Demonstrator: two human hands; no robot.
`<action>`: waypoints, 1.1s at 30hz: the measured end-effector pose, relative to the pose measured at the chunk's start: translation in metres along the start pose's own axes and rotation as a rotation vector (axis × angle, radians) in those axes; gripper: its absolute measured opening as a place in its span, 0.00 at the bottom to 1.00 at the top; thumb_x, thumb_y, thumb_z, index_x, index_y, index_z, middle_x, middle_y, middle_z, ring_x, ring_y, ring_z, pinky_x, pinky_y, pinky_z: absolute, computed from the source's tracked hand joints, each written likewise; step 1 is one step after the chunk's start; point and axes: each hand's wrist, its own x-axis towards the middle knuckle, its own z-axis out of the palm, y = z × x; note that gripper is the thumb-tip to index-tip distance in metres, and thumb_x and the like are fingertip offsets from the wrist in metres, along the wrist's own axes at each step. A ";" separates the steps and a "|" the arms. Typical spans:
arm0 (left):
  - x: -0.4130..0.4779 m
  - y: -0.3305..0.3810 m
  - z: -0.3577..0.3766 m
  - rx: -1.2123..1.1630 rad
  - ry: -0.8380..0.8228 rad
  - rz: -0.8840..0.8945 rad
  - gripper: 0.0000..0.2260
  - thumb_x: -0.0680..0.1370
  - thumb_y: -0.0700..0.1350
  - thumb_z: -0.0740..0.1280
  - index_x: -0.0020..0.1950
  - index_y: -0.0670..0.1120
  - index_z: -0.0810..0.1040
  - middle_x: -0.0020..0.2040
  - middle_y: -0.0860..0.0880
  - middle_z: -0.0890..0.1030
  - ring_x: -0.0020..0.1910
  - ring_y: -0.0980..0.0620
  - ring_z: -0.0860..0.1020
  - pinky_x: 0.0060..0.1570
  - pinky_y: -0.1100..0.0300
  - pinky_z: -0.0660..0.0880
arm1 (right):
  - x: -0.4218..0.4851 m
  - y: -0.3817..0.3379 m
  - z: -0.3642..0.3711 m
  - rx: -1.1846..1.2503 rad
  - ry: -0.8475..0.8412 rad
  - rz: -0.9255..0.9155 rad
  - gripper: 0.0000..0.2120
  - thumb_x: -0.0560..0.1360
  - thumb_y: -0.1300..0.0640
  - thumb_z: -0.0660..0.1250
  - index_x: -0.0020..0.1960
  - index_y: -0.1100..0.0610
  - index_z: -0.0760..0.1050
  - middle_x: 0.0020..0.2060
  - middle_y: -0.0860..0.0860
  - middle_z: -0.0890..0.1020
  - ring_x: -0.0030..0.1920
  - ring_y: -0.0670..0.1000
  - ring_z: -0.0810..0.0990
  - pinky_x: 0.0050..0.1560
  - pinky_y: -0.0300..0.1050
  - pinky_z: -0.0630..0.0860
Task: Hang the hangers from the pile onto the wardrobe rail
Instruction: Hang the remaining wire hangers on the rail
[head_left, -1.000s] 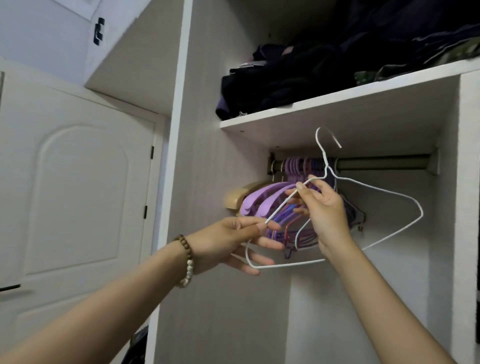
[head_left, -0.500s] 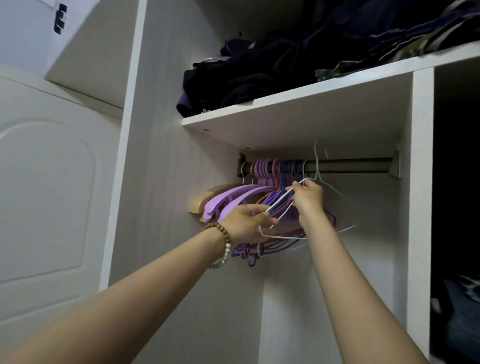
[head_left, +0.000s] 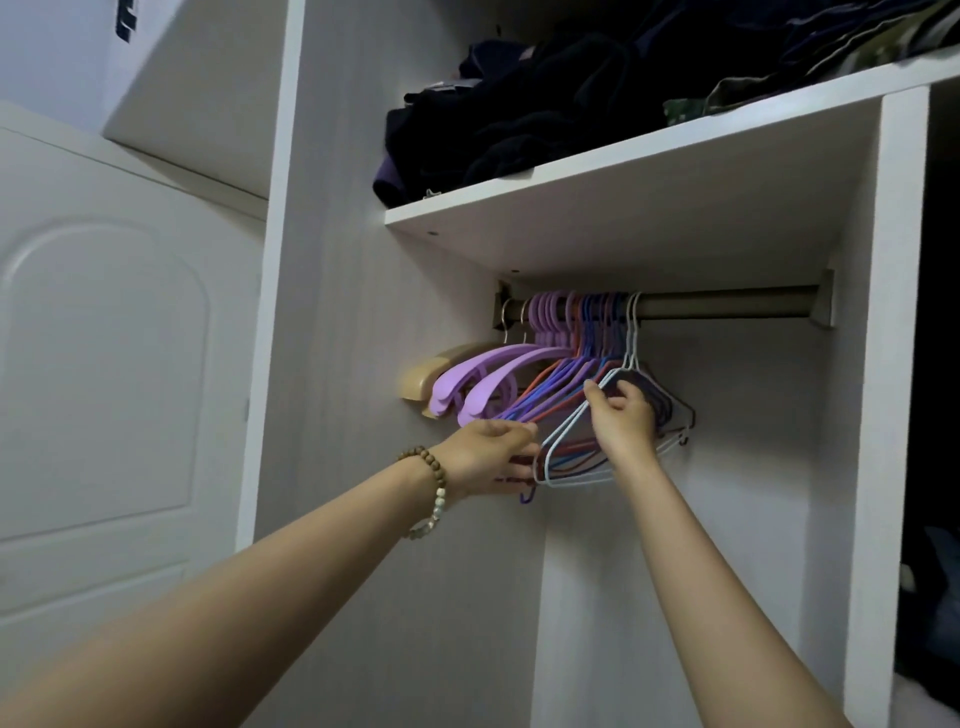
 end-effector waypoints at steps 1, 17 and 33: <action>-0.004 0.000 -0.005 0.008 0.019 0.010 0.14 0.81 0.48 0.58 0.65 0.45 0.70 0.59 0.47 0.76 0.48 0.52 0.76 0.54 0.56 0.75 | -0.008 -0.002 -0.002 -0.033 0.010 -0.035 0.29 0.75 0.48 0.66 0.71 0.61 0.65 0.66 0.59 0.70 0.66 0.58 0.70 0.68 0.51 0.66; -0.212 -0.031 -0.216 0.493 0.679 0.260 0.24 0.78 0.58 0.57 0.73 0.51 0.63 0.70 0.56 0.68 0.67 0.57 0.68 0.59 0.65 0.65 | -0.219 -0.116 0.140 -0.051 -0.300 -0.625 0.28 0.76 0.47 0.63 0.73 0.53 0.62 0.76 0.51 0.57 0.76 0.51 0.54 0.75 0.48 0.53; -0.677 -0.204 -0.431 0.761 1.258 -0.529 0.30 0.77 0.61 0.54 0.76 0.49 0.54 0.76 0.50 0.58 0.75 0.51 0.58 0.72 0.52 0.55 | -0.688 -0.165 0.401 0.049 -1.277 -0.613 0.31 0.77 0.42 0.59 0.76 0.49 0.54 0.77 0.45 0.49 0.77 0.47 0.46 0.76 0.48 0.47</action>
